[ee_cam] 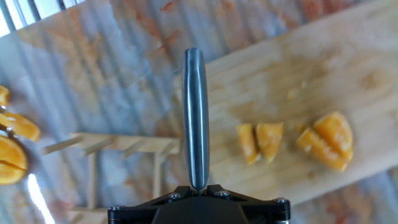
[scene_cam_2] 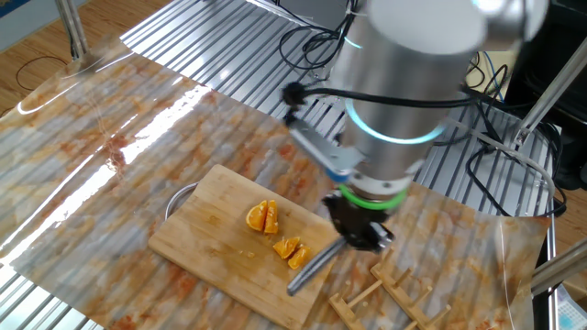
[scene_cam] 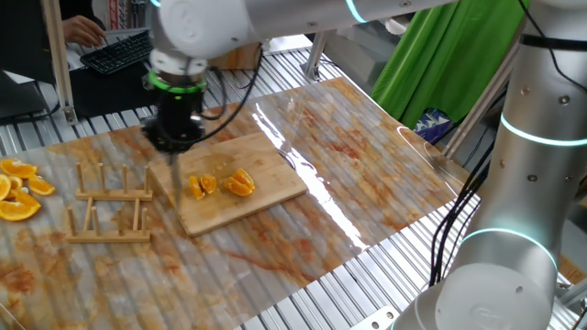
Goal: Chop the orange
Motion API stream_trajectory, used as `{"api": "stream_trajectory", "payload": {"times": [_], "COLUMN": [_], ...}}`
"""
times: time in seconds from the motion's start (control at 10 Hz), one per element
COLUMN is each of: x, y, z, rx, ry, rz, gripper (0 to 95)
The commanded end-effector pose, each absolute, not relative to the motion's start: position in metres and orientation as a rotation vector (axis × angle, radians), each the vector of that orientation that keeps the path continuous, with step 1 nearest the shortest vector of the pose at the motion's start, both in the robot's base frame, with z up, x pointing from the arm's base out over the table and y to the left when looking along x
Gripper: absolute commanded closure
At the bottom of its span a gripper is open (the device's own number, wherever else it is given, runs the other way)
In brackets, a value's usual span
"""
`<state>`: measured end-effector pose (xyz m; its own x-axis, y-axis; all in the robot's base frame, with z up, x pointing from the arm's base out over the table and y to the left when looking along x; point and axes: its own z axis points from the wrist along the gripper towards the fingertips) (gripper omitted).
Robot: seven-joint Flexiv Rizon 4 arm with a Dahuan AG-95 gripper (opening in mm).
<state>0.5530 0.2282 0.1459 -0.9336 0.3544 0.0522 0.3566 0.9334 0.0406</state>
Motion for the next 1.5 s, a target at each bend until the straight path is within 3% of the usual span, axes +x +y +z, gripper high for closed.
{"api": "stream_trajectory", "payload": {"times": [0.1, 0.9, 1.5], "x": [0.552, 0.584, 0.596], "y": [0.251, 0.266, 0.27], "z": [0.147, 0.127, 0.088], "rx": [-0.648, -0.669, -0.696], "ry": [-3.031, -3.081, -3.137], "rz": [-0.074, -0.089, -0.118], "gripper": [95.0, 95.0, 95.0]}}
